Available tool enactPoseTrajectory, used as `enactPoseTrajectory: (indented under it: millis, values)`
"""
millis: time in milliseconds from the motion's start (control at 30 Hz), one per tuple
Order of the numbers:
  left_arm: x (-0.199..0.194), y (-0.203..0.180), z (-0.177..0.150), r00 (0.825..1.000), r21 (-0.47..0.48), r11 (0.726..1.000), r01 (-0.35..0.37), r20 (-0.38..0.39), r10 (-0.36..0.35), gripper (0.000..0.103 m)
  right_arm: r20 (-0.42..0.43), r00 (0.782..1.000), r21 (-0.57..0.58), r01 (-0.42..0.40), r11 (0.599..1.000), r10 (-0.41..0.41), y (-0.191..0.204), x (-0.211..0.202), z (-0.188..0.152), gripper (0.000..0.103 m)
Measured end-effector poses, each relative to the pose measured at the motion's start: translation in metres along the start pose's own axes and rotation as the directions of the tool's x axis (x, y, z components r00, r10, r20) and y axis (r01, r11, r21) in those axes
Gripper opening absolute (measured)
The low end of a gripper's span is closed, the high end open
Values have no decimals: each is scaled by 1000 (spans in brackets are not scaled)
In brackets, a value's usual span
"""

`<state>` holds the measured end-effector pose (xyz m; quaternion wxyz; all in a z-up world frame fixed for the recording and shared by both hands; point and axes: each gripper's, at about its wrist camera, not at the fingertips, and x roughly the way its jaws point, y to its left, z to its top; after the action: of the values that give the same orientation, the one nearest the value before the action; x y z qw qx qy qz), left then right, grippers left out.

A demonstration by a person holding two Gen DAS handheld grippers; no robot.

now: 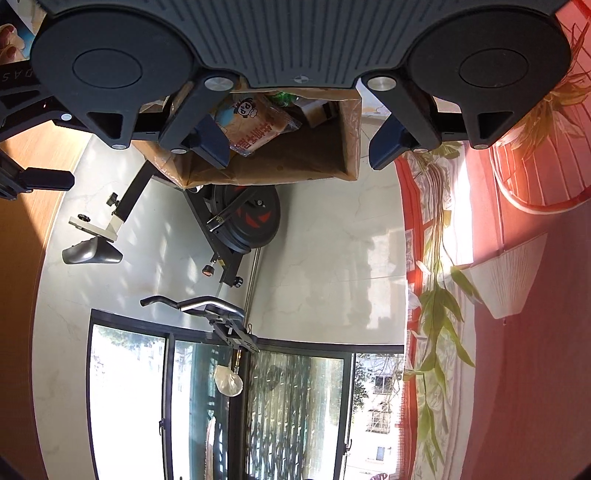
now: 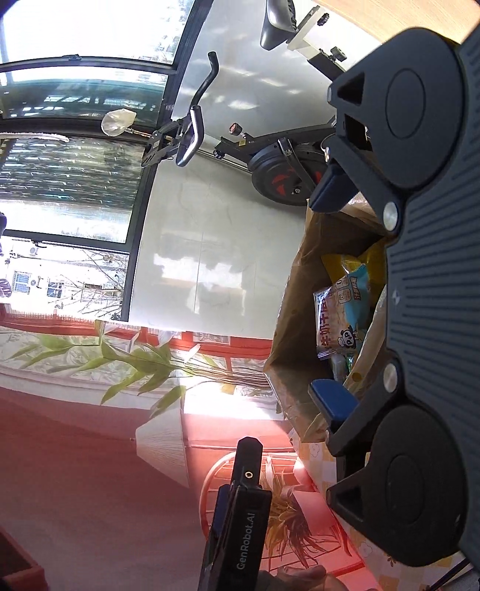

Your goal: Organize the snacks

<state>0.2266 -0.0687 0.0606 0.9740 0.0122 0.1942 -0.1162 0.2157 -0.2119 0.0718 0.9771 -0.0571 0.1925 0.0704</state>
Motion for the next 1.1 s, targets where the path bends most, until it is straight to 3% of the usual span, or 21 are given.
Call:
enactPoseTrajectory:
  millis: [167,467,667,1100]
  values:
    - [-58,2,-8,992,13,993,-119,48,118,85,17,999,24,35,999,-36,22,-56,-5,100]
    - [-135,-5,-39,971,75,971,-227,86,221,86,49,997,127,50,991,-57,56,-120,-38,100]
    - [-162,-6,-64,973,52,974,-221,75,217,86,13,996,201,81,976,-85,69,-143,-64,100]
    - [-177,-4,-95,984,31,984,-174,-19,175,86,-64,993,243,108,964,-95,82,-169,-100,100]
